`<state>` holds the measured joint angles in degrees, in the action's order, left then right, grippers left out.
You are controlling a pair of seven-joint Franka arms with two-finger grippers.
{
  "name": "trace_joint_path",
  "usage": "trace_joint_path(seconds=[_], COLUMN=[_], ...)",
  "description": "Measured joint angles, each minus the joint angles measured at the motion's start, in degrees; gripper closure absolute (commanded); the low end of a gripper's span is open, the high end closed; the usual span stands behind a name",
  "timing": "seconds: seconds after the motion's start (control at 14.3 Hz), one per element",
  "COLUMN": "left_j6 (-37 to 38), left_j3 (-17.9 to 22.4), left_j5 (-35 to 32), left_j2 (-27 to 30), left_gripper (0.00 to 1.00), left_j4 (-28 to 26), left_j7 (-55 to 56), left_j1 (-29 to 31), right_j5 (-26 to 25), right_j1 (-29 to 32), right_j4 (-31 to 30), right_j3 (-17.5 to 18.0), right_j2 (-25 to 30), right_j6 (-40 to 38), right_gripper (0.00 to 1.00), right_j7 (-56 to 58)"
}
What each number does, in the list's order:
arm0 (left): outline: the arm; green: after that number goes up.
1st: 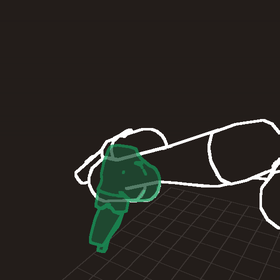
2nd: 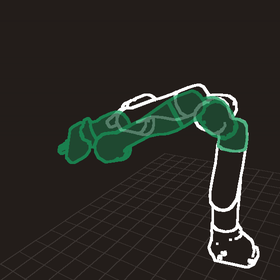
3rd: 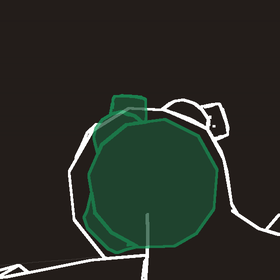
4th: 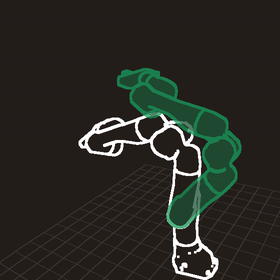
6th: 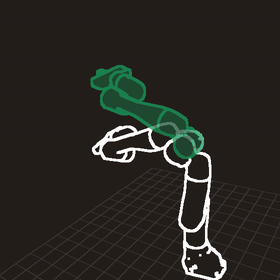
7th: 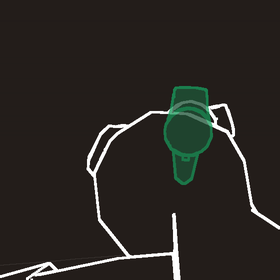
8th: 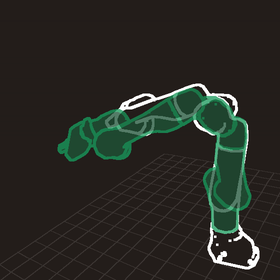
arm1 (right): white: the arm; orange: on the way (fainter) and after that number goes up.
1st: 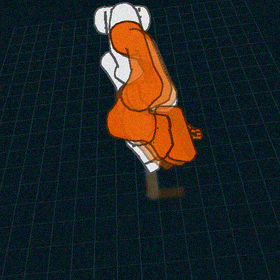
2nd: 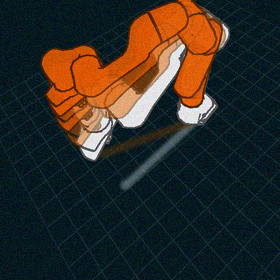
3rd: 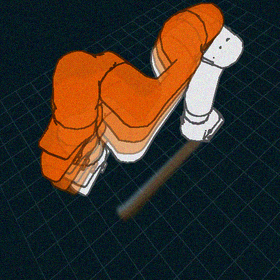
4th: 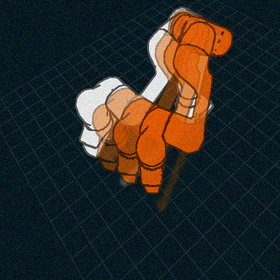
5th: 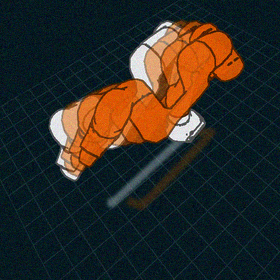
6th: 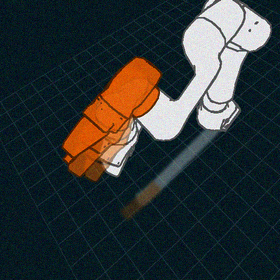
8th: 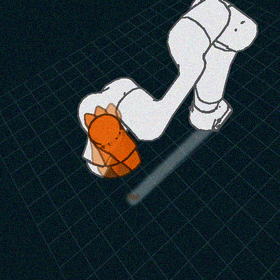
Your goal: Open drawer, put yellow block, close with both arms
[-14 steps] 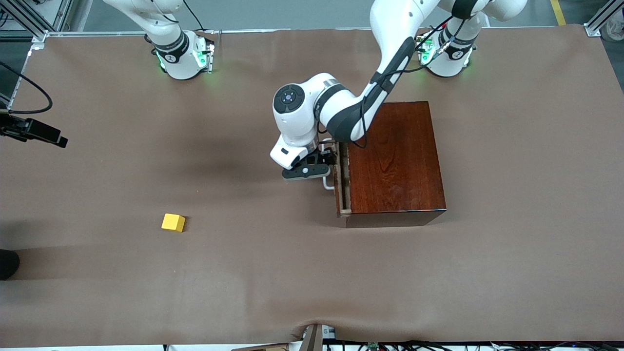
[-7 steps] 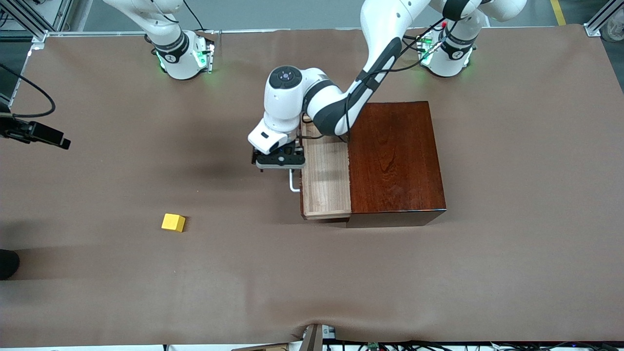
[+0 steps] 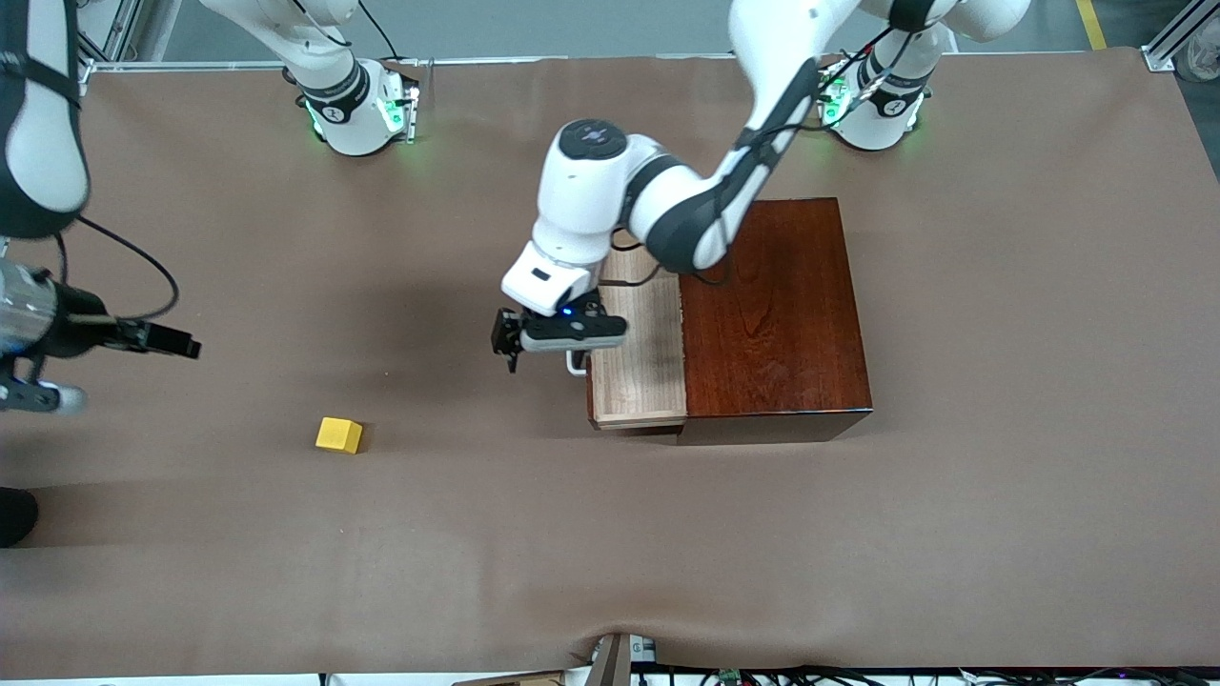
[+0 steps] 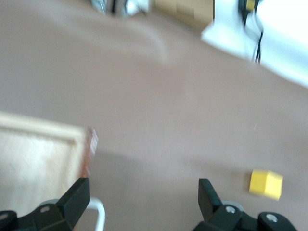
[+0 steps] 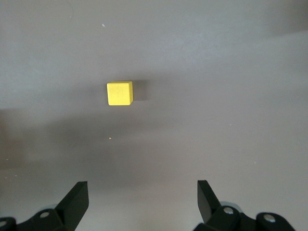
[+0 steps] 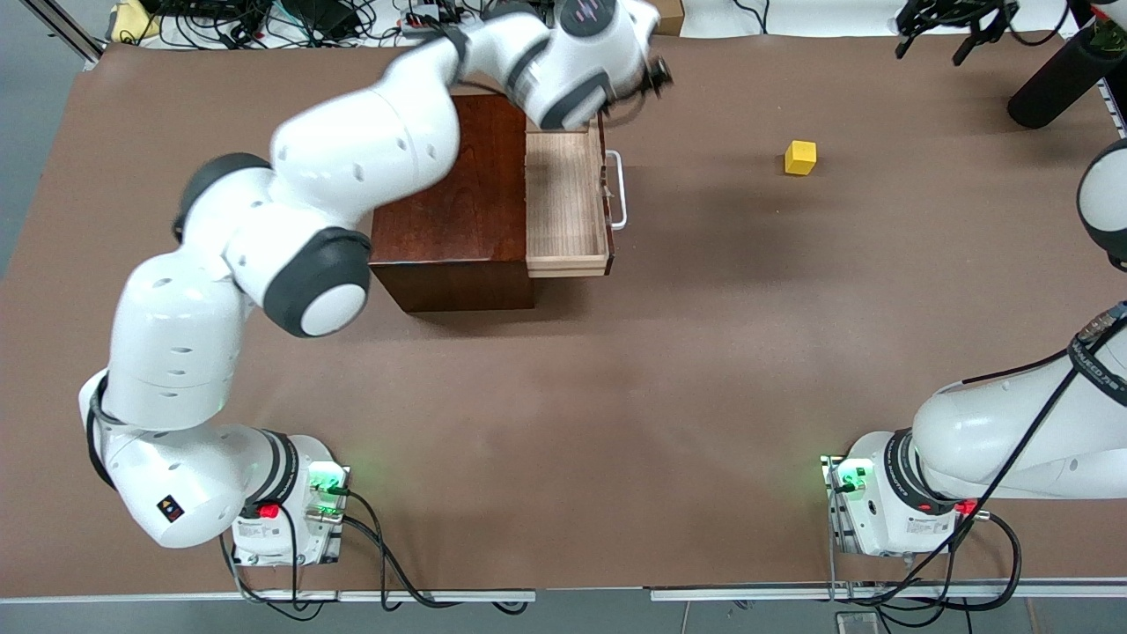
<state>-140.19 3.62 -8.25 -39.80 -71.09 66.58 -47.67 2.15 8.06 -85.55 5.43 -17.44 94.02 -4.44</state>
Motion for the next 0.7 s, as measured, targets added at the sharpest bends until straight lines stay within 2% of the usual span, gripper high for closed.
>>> trace_joint_path(seconds=[0.14, 0.7], left_j6=[0.71, 1.57], left_j3=[0.35, 0.21], left_j5=[0.0, 0.0], left_j2=[2.51, 4.35], left_gripper=[0.0, 0.0], left_j4=[-0.04, -0.91], left_j7=[-0.03, -4.46], left_j1=[4.6, 21.0], right_j5=[0.0, -0.01], right_j1=[-1.06, -3.95], right_j4=[-0.23, -5.01], right_j3=[0.02, 0.01], right_j2=[-2.59, -15.13], right_j6=[1.35, 21.4], right_gripper=[0.0, 0.0], right_j7=[0.0, -0.03])
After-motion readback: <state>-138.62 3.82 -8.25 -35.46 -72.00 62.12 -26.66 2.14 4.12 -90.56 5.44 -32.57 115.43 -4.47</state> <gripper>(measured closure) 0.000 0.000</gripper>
